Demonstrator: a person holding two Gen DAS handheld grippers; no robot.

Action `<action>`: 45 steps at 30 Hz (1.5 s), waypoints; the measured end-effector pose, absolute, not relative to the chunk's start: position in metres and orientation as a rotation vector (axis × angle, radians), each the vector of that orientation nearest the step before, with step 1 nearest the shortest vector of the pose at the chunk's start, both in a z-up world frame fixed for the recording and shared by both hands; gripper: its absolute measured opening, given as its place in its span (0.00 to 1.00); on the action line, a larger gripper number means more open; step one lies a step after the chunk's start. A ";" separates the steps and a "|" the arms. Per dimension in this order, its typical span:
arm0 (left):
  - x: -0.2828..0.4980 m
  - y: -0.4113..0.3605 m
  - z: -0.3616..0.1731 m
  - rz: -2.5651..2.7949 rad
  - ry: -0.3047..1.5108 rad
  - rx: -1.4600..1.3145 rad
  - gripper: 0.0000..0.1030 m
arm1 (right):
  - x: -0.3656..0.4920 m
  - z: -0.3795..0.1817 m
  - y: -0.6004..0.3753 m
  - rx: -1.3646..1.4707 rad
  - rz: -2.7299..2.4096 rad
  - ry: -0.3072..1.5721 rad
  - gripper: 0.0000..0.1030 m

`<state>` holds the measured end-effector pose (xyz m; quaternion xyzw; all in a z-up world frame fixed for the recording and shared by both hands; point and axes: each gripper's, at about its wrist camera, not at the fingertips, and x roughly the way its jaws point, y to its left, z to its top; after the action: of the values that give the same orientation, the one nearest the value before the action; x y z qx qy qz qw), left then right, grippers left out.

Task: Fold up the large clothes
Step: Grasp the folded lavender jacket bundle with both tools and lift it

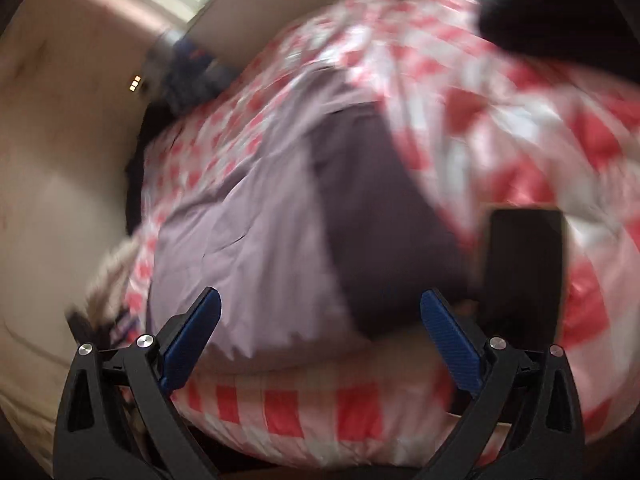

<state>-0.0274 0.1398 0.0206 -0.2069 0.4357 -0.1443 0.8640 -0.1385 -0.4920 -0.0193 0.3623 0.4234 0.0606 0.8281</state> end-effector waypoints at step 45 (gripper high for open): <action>-0.165 0.159 0.016 -0.313 1.013 -0.708 0.33 | -0.200 -0.041 -0.462 0.666 0.463 0.911 0.39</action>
<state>-0.1654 0.1586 0.0159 -0.3307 0.4730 -0.1461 0.8035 -0.2004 -0.4616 -0.0408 0.3129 0.4277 0.2175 0.8197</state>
